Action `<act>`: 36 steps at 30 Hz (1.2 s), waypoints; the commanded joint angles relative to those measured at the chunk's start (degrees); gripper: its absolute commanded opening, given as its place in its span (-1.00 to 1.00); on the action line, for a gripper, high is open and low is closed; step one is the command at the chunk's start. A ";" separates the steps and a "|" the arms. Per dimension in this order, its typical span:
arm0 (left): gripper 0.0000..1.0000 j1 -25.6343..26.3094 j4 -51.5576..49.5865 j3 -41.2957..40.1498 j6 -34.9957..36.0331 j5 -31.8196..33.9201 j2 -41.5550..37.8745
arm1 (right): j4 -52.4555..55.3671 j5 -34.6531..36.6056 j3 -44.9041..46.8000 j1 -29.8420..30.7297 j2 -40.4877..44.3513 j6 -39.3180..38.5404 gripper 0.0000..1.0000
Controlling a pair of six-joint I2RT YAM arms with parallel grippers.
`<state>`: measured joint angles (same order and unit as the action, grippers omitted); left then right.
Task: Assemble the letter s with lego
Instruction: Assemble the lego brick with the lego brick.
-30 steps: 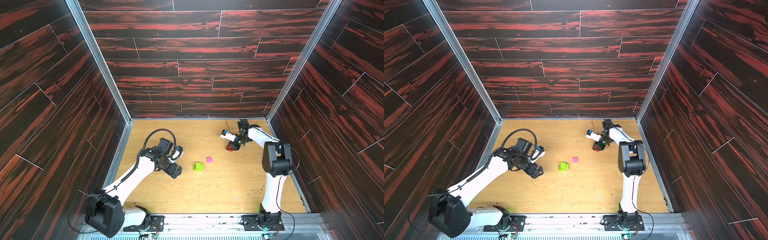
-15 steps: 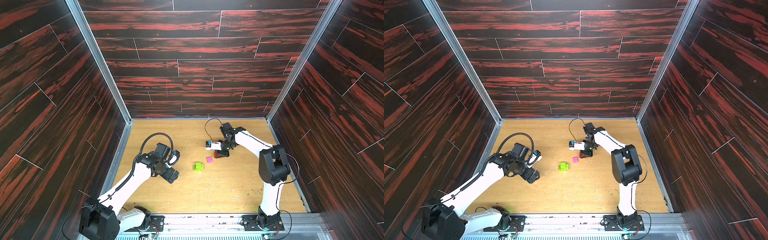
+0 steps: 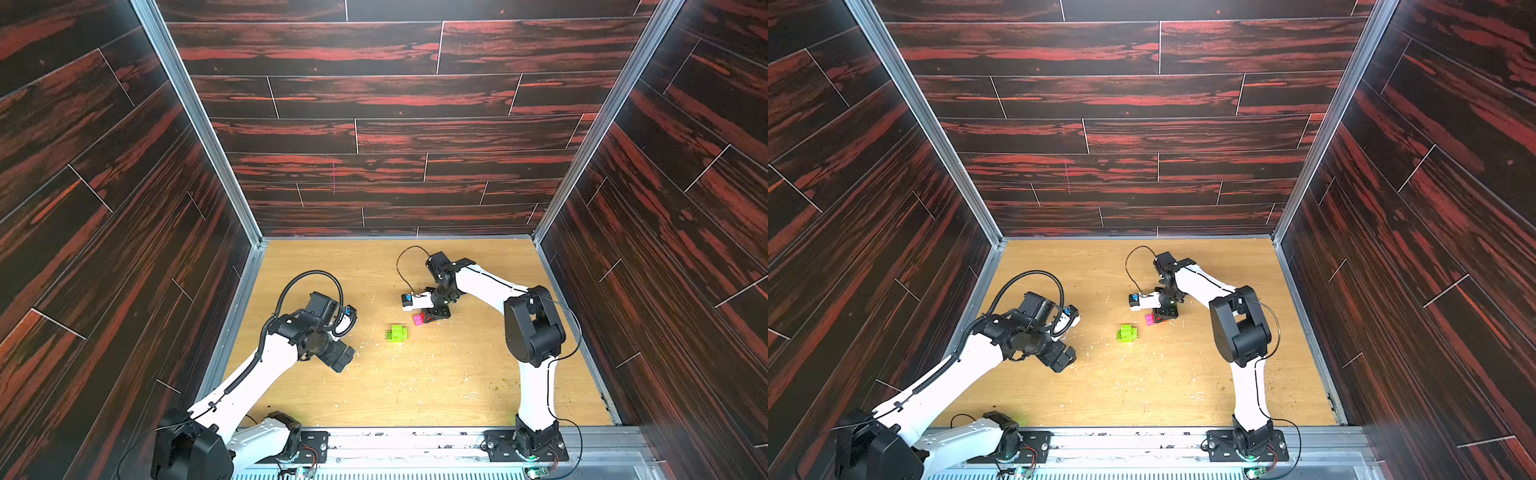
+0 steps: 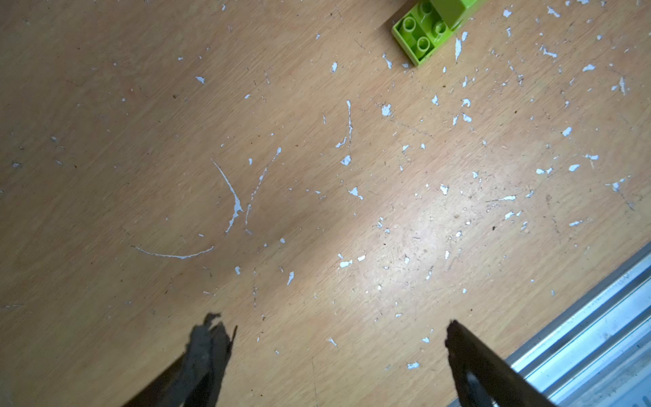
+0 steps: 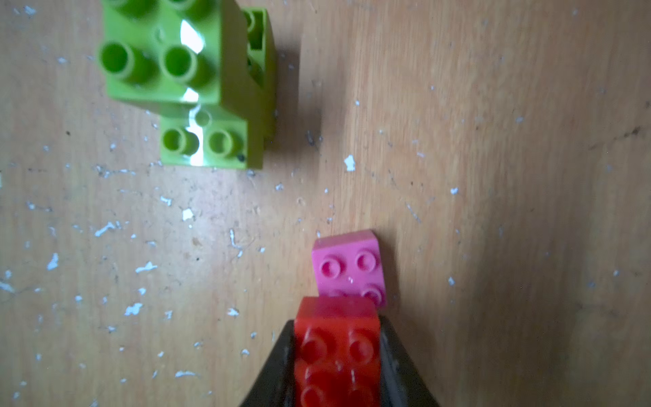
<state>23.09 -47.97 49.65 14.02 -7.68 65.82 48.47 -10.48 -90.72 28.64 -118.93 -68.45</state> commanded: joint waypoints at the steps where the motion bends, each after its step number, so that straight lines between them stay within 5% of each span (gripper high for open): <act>1: 0.96 -0.33 -0.91 -0.17 1.06 0.74 -1.13 | 0.76 -0.58 -1.27 0.60 -3.33 -1.17 -0.62; 36: 0.96 -0.36 -1.61 -0.45 3.15 0.01 -0.70 | 7.09 -2.21 -0.20 -1.46 -4.96 0.06 -0.62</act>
<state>23.09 -48.21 49.60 16.12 -7.03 65.82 52.34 -12.93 -94.15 27.77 -122.13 -69.04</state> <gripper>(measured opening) 0.981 0.331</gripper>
